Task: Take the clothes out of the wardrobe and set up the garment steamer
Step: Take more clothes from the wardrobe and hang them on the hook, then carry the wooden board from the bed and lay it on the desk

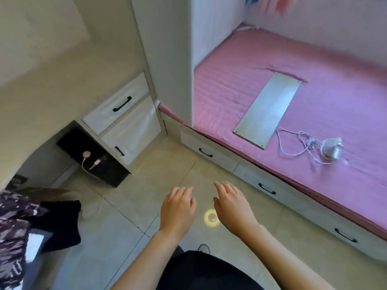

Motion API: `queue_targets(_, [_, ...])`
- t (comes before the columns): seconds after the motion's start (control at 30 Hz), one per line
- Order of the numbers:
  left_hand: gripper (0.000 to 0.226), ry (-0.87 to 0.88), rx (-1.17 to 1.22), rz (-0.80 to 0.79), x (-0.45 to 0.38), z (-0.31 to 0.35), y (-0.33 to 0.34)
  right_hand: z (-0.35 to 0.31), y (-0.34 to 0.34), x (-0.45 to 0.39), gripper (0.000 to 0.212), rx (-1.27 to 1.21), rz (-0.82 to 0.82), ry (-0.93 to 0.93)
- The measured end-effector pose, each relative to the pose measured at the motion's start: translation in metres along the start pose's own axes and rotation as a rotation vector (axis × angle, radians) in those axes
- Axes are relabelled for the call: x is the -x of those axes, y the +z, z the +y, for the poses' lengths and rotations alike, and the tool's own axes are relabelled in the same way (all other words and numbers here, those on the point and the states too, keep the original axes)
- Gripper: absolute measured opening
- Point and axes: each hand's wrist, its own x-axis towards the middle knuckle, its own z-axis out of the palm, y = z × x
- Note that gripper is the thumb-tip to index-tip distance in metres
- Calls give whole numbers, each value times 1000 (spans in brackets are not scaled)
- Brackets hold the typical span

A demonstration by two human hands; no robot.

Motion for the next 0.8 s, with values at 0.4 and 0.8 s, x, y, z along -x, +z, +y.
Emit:
queue_targets(0.4, [31,183,-42,-78,-121,63,25,104,-30,-46,42,12,85,239])
queue_targets(0.8, [55,397,-120,-197,-292,106,55,193,-50,-158,54,46,87,404])
